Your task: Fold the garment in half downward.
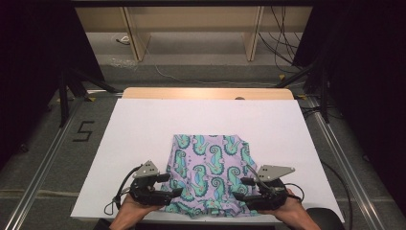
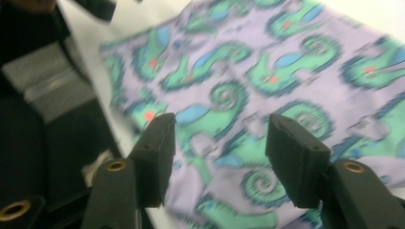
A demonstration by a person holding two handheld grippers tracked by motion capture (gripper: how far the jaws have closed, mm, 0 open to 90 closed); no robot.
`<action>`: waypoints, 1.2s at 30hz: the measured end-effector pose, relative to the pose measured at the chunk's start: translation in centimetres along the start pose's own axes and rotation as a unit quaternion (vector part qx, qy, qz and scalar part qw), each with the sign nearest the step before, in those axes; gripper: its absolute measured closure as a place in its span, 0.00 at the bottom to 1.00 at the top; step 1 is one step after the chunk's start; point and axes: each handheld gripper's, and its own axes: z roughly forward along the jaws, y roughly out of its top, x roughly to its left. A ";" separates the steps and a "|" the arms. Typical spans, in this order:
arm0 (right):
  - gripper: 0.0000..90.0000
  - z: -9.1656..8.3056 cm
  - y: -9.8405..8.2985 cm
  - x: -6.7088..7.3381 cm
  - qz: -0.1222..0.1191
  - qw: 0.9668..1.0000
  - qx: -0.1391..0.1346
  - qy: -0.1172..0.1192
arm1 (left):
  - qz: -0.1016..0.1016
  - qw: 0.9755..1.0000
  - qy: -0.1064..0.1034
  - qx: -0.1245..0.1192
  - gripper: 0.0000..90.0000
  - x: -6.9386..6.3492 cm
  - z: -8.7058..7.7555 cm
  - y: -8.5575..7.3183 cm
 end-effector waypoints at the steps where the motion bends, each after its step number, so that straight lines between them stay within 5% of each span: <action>1: 0.47 -0.1 0.1 -0.1 0.007 1.000 -0.009 -0.006 | -0.005 1.000 0.010 0.004 0.27 0.0 0.1 0.0; 7: 0.42 -0.1 1.0 -0.5 0.016 0.998 -0.051 -0.031 | -0.026 0.998 0.056 0.018 0.17 0.0 0.3 -0.3; 15: 0.38 0.8 2.8 -0.9 0.010 0.997 -0.066 -0.043 | -0.055 0.993 0.093 0.045 0.04 0.0 0.6 -0.7; 24: 0.36 1.9 5.0 -1.4 0.006 0.996 -0.078 -0.049 | -0.090 0.987 0.097 0.088 0.00 0.0 1.5 -1.5; 36: 0.35 4.3 8.0 -1.8 0.000 0.997 -0.066 -0.035 | -0.094 0.986 0.085 0.109 0.01 0.3 1.9 -1.8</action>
